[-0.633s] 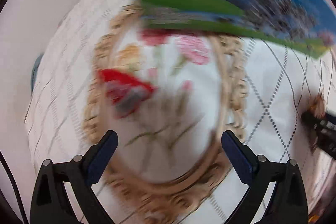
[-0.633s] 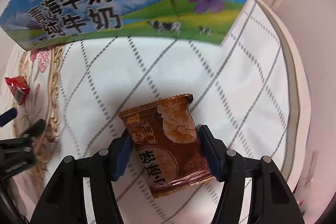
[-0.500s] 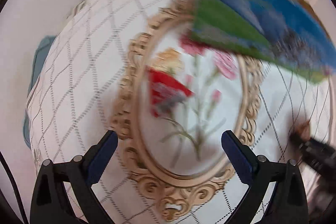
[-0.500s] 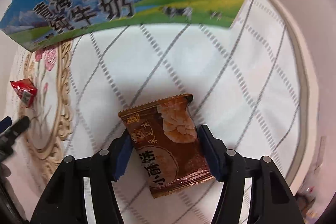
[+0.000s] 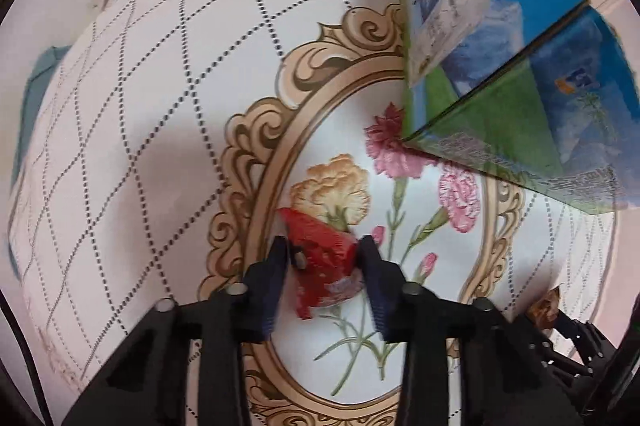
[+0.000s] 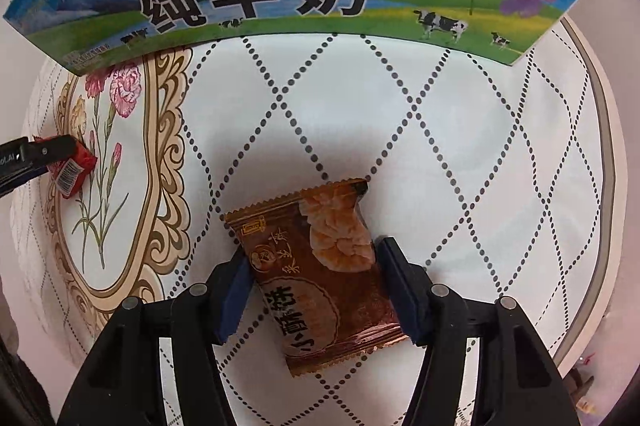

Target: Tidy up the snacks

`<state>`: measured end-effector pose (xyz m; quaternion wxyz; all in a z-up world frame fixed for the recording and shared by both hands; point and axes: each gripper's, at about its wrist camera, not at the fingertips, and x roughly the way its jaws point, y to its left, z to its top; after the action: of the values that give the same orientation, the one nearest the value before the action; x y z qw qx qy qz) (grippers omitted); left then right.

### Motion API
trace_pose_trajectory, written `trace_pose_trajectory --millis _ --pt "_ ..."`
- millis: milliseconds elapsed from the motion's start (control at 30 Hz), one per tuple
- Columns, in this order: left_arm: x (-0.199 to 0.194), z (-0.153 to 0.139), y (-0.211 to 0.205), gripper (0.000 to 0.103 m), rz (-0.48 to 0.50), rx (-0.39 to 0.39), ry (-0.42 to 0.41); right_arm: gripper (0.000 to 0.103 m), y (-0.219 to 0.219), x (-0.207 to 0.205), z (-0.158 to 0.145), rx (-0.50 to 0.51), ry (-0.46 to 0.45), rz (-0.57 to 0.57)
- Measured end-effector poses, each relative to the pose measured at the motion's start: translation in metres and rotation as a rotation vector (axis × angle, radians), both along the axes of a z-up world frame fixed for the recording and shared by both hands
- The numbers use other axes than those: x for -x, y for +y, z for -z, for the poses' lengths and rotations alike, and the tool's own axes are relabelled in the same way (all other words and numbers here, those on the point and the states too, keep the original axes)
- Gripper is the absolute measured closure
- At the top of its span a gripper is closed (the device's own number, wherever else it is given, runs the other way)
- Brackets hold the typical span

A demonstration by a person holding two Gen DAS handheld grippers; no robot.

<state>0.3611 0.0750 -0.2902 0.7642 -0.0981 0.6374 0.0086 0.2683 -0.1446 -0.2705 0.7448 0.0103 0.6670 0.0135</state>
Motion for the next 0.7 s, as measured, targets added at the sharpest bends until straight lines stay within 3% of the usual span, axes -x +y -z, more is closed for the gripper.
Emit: trace_pose_trajectory --millis 67,200,333,533,600,700 --pt "0.004 -0.002 -0.001 0.071 0.005 0.009 -0.004 0.039 0.013 -0.008 -0.007 0.001 -0.001 -0.009" --pt "0.028 0.001 -0.01 0.072 0.031 0.06 0.035 0.039 -0.02 0.013 -0.006 -0.016 0.022 -0.018" --pt "0.06 0.003 -0.033 0.072 0.106 0.043 0.062 0.039 -0.026 0.036 -0.011 -0.038 0.061 -0.009" --pt "0.088 0.008 -0.073 0.07 0.207 0.037 0.081 0.037 -0.041 0.054 -0.013 -0.152 0.144 0.112" --pt "0.089 0.011 -0.082 0.068 0.224 0.012 0.078 0.022 -0.048 0.051 -0.015 -0.196 0.155 0.121" --pt "0.084 0.021 -0.086 0.064 0.238 0.001 0.093 0.013 -0.043 0.047 -0.027 -0.205 0.131 0.079"
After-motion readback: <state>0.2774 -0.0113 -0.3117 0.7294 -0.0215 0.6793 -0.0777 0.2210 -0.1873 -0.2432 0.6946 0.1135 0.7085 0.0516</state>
